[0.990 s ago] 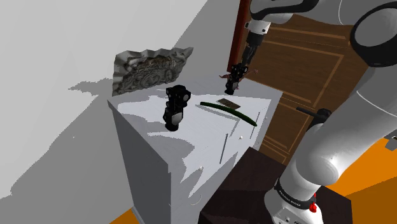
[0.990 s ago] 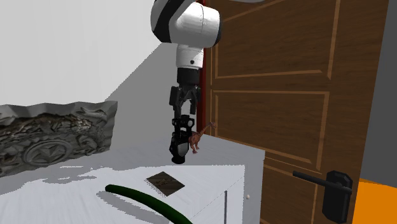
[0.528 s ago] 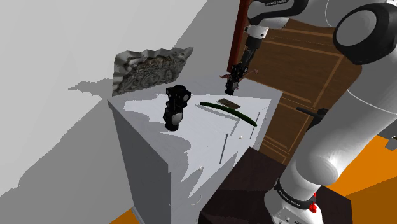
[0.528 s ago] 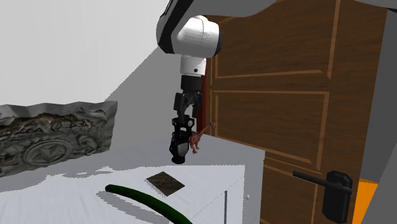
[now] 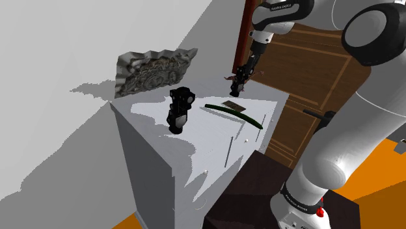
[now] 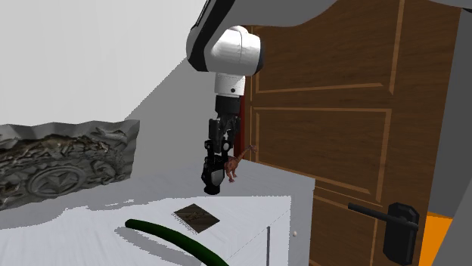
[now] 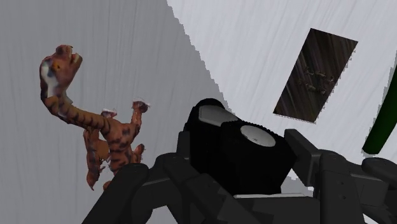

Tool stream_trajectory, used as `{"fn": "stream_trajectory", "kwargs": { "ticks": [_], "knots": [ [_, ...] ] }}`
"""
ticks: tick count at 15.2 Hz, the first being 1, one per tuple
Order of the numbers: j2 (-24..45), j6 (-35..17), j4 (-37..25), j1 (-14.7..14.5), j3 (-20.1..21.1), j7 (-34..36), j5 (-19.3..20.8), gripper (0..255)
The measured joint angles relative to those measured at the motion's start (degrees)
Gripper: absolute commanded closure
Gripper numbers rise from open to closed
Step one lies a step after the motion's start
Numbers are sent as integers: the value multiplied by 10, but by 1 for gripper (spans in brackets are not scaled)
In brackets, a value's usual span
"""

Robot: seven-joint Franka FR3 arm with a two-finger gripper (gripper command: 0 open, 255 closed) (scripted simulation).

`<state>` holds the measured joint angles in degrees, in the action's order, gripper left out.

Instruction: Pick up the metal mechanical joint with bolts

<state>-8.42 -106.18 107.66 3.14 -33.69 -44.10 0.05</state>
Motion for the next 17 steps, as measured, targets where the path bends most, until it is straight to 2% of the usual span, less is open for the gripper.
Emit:
{"fn": "stream_trajectory", "kwargs": {
  "ticks": [8,17],
  "knots": [
    [1,8,-8,0,0,1,0,255],
    [11,77,-85,-2,0,0,-6,255]
  ]
}}
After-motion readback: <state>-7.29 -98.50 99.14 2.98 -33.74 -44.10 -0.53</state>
